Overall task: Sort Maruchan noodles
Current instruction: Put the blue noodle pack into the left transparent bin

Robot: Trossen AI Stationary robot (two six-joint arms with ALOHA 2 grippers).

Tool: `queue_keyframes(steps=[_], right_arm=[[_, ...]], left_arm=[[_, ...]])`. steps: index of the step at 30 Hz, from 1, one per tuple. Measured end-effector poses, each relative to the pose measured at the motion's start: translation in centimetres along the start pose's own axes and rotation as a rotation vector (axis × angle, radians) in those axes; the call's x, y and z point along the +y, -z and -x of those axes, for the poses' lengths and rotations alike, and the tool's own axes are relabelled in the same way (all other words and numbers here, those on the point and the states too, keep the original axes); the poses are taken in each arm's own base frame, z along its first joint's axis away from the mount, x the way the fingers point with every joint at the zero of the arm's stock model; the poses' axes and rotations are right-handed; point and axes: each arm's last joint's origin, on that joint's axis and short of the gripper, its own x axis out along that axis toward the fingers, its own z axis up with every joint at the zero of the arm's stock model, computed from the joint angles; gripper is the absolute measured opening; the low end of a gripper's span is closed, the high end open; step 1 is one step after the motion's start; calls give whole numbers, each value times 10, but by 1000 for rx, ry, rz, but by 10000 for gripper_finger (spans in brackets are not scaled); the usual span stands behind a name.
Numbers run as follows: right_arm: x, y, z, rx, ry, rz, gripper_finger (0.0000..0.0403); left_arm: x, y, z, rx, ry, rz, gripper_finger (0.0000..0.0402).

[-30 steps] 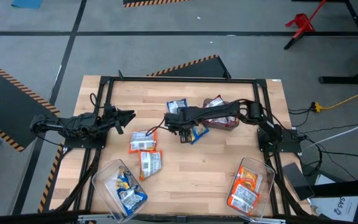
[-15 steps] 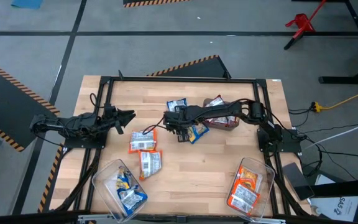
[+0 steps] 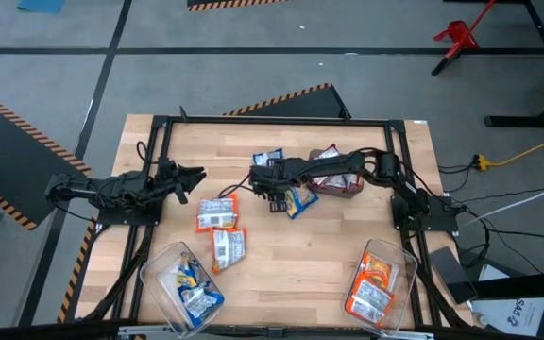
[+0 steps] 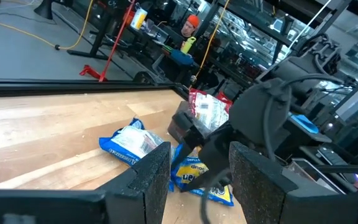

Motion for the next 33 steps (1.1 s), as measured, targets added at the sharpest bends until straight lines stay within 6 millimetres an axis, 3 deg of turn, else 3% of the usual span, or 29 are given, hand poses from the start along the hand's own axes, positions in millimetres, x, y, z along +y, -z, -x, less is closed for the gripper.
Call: queue_keyframes(steps=[6,15,20,23,33], right_arm=[[3,6,-5,28,38,-15,174],[4,9,-6,54,47,-28,16],[8,9,-3,67,95,-20,6],[15,8,10,54,82,-11,4],[35,-6,90,-174,39,-53,1]], left_arm=[[0,0,0,0,0,0,158],[0,0,0,-1,-1,5,158],[0,0,0,-1,-1,3,158],[0,0,0,-1,-1,3,158],[0,0,0,-1,-2,1,158]])
